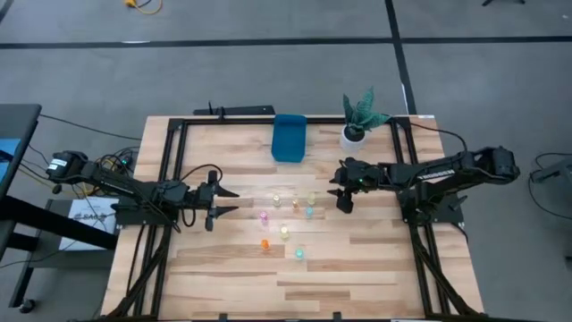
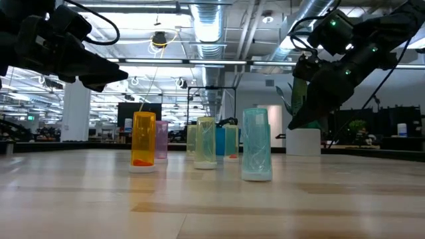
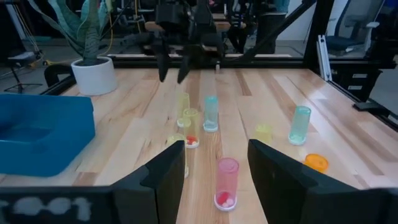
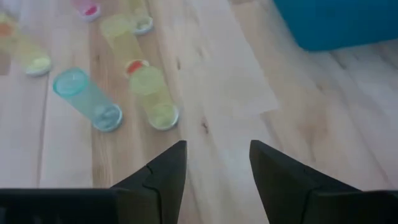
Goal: Pick and place pill bottles into a basket
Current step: Put the yellow pill bottle into the blue container
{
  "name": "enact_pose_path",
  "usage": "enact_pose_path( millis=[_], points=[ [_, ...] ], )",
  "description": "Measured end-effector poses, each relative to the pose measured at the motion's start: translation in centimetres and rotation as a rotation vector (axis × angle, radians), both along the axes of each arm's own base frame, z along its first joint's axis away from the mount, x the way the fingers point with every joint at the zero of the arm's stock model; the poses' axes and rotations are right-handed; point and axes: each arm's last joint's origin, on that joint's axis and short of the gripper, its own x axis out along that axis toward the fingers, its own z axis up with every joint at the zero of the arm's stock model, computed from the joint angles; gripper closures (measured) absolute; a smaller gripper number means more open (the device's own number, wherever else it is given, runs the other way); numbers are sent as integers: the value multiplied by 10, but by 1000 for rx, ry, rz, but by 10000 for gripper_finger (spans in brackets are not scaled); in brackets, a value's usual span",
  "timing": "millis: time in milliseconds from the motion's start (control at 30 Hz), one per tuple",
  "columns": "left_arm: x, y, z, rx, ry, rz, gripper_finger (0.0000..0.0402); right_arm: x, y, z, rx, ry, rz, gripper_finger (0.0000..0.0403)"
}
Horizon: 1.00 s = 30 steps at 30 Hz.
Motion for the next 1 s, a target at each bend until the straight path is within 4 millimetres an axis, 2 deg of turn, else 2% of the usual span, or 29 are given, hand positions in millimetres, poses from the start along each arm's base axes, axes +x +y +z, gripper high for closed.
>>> enact_pose_path(
  millis=[200,533,1000],
  points=[
    [0,0,0,-4,0,2,236,5,8,-10,13,33,54,232],
    [0,0,1,-6,-14,9,236,10,18,-15,51,53,119,232],
    [0,0,1,-11,-6,9,236,11,14,-13,2,35,152,232]
  ],
)
